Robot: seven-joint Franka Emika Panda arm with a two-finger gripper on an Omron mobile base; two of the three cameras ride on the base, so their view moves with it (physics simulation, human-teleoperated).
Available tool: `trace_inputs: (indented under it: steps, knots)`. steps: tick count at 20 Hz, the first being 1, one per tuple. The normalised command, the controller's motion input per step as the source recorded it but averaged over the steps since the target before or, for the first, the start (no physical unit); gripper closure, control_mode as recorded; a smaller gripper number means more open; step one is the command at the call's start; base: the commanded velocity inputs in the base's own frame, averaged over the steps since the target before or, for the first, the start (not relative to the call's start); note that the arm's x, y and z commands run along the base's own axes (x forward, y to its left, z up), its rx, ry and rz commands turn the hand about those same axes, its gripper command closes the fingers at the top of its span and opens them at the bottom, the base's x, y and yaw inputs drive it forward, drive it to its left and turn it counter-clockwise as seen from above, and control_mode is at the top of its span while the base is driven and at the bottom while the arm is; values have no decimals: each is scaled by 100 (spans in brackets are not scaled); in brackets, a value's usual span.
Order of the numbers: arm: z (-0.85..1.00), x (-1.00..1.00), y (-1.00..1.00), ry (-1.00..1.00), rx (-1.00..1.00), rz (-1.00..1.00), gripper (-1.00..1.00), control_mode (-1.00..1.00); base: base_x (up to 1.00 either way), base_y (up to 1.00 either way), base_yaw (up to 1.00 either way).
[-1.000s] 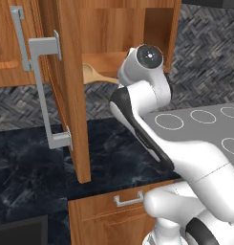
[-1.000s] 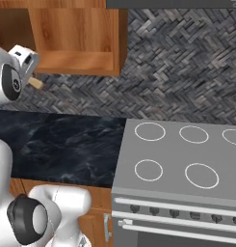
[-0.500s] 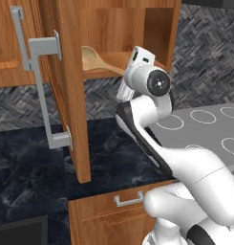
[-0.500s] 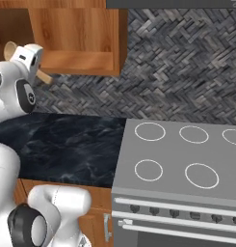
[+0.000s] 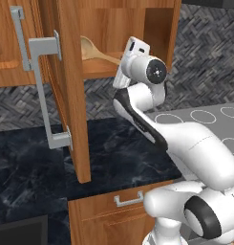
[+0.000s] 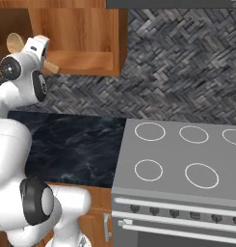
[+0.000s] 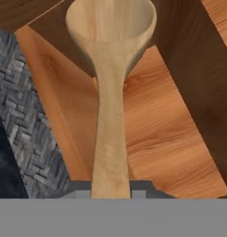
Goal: Organize the utensils by type. Pick up the wooden spoons from the counter and place them in the open cabinet. Then pick up the metallic utensils from the counter and place them in the open drawer.
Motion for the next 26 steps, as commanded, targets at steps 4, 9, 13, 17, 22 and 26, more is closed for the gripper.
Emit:
trace_inputs:
  steps: [4, 9, 13, 17, 22, 26]
  knots:
    - [16, 43, 1, 17, -1, 33, 100, -100, 0, 0, 0]
    - [1, 39, 0, 17, -8, 28, 100, -100, 0, 0, 0]
    - [1, 39, 1, 14, -12, 21, 100, -100, 0, 0, 0]
    - [15, 33, 8, 6, -14, 11, 100, -100, 0, 0, 0]
    - [8, 35, 11, 0, -15, 7, 100, -100, 0, 0, 0]
    - [2, 37, 10, 0, -13, 2, 100, -100, 0, 0, 0]
